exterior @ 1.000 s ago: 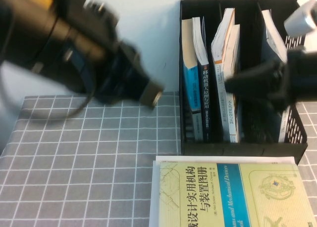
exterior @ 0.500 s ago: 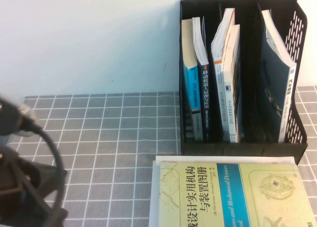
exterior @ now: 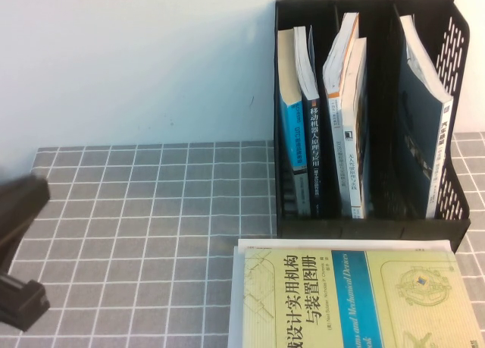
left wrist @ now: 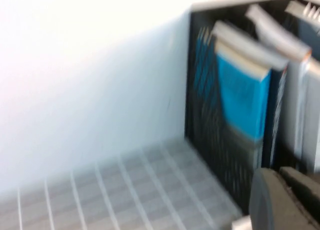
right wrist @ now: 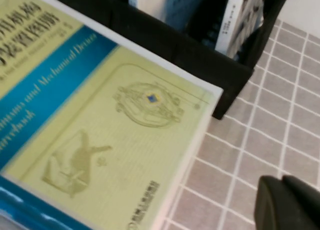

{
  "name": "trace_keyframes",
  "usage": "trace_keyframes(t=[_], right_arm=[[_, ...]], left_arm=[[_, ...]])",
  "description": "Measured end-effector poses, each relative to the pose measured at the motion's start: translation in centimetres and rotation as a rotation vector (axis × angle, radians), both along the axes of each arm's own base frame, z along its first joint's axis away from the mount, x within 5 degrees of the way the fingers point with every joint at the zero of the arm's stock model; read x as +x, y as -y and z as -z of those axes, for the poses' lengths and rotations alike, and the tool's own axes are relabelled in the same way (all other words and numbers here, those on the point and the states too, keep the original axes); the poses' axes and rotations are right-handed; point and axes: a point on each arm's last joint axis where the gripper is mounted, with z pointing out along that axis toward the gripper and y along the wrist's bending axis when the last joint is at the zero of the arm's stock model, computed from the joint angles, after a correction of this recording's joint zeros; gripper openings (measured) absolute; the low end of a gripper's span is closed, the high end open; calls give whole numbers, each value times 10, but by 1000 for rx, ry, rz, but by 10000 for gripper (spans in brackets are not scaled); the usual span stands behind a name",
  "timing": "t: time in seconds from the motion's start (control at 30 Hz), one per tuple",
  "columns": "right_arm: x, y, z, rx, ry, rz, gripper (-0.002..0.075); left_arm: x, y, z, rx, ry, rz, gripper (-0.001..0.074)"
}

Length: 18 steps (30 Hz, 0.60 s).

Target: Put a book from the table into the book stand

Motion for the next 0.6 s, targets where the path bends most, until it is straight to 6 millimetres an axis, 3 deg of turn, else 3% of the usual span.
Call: trace_keyframes(t=[0.2,0.6], right_arm=[[-13,-1,7,68,-20,-2,-3],[-15,-3,9,99,-67,-11,-3]], left_arm=[[-2,8,-13,-5,165,86,1],[-3,10,-16,-92,157,107,1]])
